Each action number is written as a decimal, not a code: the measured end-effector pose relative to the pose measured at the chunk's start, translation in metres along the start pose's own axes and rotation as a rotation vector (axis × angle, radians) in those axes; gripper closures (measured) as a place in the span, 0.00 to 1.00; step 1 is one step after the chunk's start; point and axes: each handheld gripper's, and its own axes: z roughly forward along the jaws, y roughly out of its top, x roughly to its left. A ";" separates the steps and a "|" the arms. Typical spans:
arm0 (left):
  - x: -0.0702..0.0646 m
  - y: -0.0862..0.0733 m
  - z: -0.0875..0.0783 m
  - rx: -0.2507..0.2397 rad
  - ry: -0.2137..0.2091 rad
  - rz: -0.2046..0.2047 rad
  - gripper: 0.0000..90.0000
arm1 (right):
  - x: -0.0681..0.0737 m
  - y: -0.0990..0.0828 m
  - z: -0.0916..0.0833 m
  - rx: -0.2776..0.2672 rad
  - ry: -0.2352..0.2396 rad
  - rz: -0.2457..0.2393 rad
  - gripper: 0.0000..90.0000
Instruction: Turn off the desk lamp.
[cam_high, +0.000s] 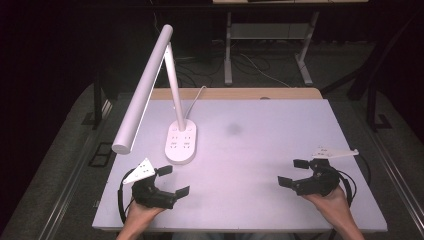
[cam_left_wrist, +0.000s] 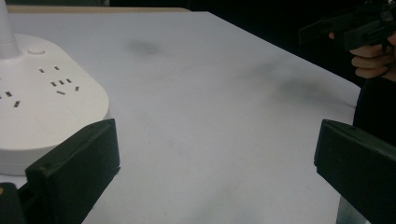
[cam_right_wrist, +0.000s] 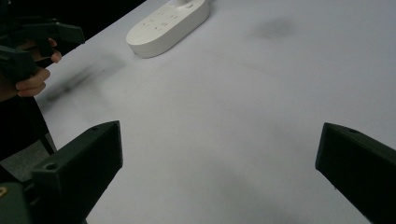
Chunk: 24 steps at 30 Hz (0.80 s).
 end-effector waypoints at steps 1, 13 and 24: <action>0.000 0.000 0.000 0.000 0.000 0.000 0.00 | 0.001 0.005 0.001 -0.005 0.003 -0.001 0.01; 0.000 0.000 -0.001 -0.002 0.000 -0.002 0.00 | 0.007 0.034 0.013 0.008 0.028 -0.032 0.01; 0.001 0.000 -0.001 -0.006 -0.001 -0.006 0.00 | 0.009 0.052 0.025 0.033 0.040 -0.052 0.01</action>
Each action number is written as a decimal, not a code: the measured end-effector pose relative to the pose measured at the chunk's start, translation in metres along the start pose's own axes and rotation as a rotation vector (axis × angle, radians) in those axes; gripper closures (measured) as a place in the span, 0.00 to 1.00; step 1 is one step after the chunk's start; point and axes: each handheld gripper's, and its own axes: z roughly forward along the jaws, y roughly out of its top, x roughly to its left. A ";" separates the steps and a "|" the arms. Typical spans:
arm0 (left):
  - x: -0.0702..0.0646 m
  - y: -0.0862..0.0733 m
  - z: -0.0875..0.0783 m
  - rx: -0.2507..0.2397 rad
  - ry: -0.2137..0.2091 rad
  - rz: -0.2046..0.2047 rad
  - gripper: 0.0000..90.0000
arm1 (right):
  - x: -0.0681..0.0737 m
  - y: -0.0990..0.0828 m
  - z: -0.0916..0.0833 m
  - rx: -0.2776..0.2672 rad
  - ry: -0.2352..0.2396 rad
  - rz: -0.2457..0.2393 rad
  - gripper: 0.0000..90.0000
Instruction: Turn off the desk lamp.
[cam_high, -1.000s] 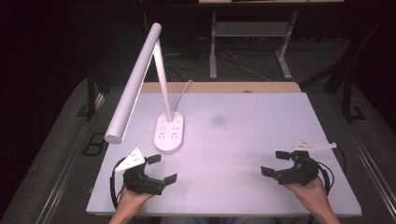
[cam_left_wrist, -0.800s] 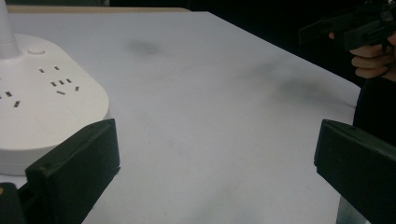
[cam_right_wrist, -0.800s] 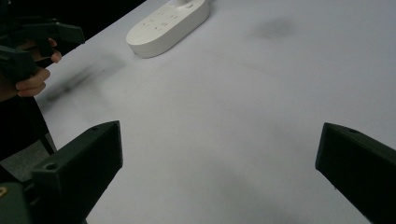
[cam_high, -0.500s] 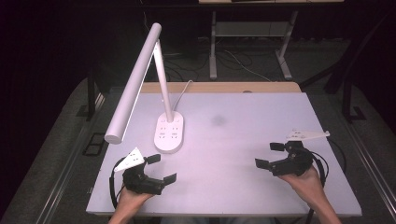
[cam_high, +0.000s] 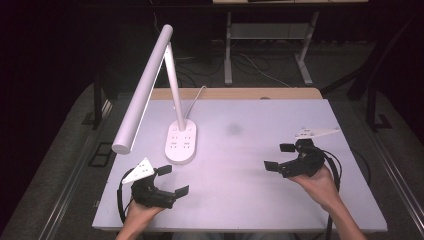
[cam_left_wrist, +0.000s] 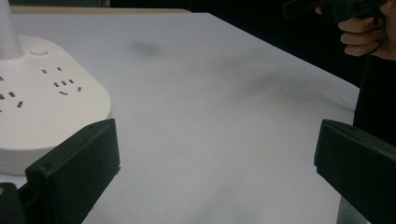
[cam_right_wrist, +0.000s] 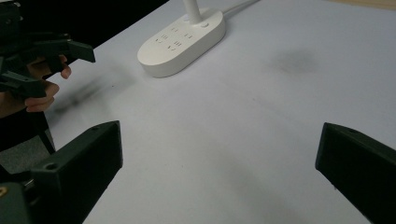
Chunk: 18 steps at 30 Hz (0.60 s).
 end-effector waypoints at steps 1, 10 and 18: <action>0.000 0.000 0.000 0.000 0.000 0.000 0.00 | -0.001 0.003 0.002 0.005 0.002 -0.001 0.01; 0.001 0.000 0.000 -0.002 0.003 -0.001 0.00 | -0.001 0.016 0.010 0.021 0.002 -0.019 0.01; 0.002 0.000 -0.001 -0.001 0.001 0.002 0.00 | 0.002 0.031 0.022 0.040 0.019 -0.036 0.01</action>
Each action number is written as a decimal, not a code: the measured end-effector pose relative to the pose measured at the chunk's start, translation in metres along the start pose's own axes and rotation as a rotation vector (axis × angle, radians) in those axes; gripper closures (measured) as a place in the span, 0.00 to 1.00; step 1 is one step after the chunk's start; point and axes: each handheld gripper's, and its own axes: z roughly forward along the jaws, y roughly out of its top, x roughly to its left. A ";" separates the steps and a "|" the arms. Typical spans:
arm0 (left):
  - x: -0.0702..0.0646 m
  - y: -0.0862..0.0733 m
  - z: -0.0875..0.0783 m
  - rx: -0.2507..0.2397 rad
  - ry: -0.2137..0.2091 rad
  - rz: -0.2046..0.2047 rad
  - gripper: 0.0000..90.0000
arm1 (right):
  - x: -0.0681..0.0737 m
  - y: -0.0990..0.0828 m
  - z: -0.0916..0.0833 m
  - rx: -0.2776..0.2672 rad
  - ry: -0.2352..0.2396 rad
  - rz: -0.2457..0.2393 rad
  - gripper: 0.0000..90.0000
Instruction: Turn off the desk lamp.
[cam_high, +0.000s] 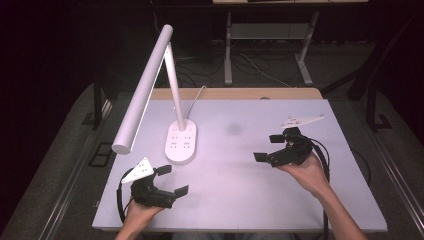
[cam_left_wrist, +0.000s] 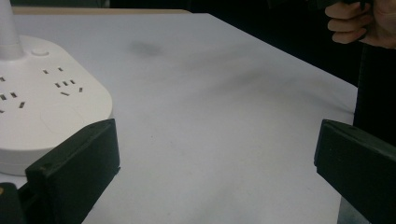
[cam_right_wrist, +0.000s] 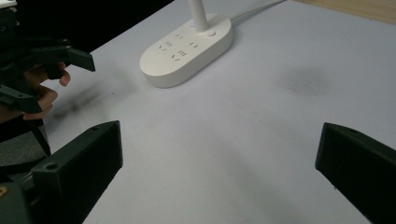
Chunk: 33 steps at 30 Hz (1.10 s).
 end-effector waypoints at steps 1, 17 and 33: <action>0.000 0.000 0.000 -0.001 0.000 -0.001 0.00 | 0.001 0.004 0.004 0.005 0.005 -0.011 0.01; 0.001 0.000 -0.002 -0.007 0.002 -0.002 0.00 | 0.006 0.033 0.036 0.041 0.038 -0.042 0.01; 0.002 0.000 -0.002 -0.010 0.005 -0.008 0.00 | 0.005 0.058 0.067 0.071 0.059 -0.057 0.01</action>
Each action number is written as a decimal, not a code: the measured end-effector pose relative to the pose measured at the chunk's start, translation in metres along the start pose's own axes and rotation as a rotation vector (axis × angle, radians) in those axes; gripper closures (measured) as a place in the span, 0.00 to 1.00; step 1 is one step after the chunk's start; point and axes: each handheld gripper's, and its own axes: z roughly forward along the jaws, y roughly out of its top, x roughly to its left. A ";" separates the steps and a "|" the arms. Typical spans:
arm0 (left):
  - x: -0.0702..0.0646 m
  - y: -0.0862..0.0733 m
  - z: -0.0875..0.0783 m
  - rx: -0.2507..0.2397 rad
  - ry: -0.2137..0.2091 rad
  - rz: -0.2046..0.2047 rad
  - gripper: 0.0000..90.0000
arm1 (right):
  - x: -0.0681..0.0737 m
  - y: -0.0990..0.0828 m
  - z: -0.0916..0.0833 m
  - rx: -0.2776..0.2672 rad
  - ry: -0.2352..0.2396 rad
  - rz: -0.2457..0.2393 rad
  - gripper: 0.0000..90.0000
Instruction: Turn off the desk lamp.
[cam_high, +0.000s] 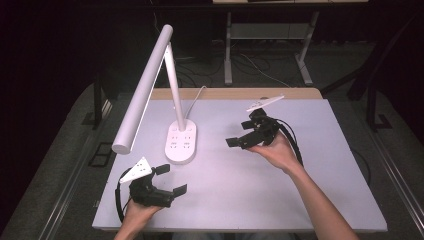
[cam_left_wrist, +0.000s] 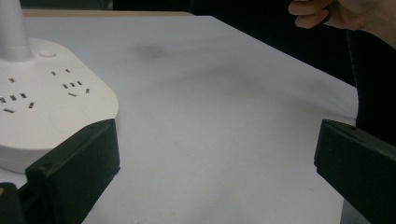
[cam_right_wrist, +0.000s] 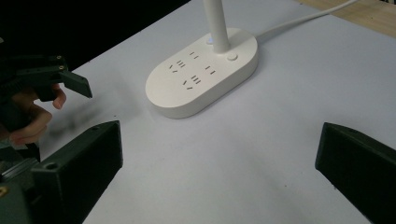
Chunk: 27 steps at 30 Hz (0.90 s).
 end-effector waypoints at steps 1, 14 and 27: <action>0.000 0.000 0.000 0.001 0.001 0.001 0.00 | 0.000 0.002 0.001 0.000 0.003 0.001 0.01; -0.001 0.000 0.000 -0.004 0.001 0.008 0.00 | 0.001 0.021 0.021 0.001 0.019 -0.011 0.01; -0.002 0.000 0.000 -0.002 -0.003 0.013 0.00 | 0.002 0.039 0.046 0.022 0.034 -0.029 0.01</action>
